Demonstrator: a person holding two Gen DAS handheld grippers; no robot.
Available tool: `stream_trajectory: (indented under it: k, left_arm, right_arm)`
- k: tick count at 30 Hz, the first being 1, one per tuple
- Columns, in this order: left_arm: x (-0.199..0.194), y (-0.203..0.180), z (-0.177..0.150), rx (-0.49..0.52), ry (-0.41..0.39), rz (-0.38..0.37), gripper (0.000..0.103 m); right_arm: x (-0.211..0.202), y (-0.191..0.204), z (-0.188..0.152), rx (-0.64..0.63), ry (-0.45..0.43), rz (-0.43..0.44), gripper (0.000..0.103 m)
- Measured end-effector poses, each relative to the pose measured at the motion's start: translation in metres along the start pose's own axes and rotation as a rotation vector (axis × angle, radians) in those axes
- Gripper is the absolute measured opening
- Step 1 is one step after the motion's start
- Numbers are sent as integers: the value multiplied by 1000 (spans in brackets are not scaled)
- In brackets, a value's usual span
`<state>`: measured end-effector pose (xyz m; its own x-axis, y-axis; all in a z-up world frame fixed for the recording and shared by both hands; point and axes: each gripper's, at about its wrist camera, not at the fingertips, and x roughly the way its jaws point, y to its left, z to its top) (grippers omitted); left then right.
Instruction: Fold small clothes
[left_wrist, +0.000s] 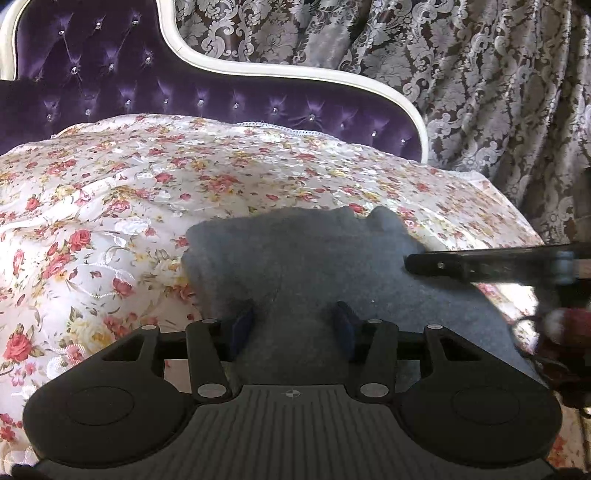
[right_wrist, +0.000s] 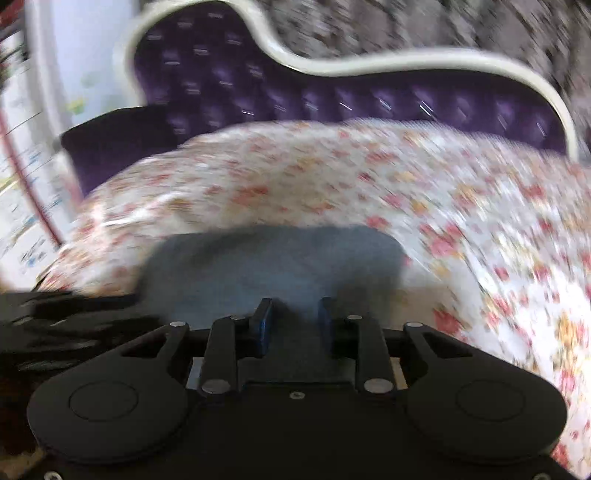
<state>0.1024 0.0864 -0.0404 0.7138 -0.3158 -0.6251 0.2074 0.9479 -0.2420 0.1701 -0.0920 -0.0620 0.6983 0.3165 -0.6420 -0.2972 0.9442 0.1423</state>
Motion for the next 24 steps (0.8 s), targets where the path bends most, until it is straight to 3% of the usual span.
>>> stream_trajectory:
  k: [4, 11, 16, 20, 22, 24]
  left_arm:
    - [0, -1, -1, 12, -5, 7, 48]
    - [1, -1, 0, 25, -7, 13, 48]
    - [0, -5, -1, 43, -8, 29, 49]
    - [0, -5, 0, 41, -6, 33, 49]
    - [1, -5, 0, 40, -4, 34, 50]
    - [1, -6, 0, 40, -1, 37, 53]
  right_arm:
    - [12, -24, -1, 88, 13, -91, 46]
    - [-5, -21, -2, 88, -13, -121, 46]
    - [-26, -2, 18, 36, -96, -46, 48]
    - [-5, 19, 30, -51, 13, 38, 48]
    - [20, 25, 29, -87, 102, 27, 47]
    - [40, 16, 27, -48, 122, 5, 47]
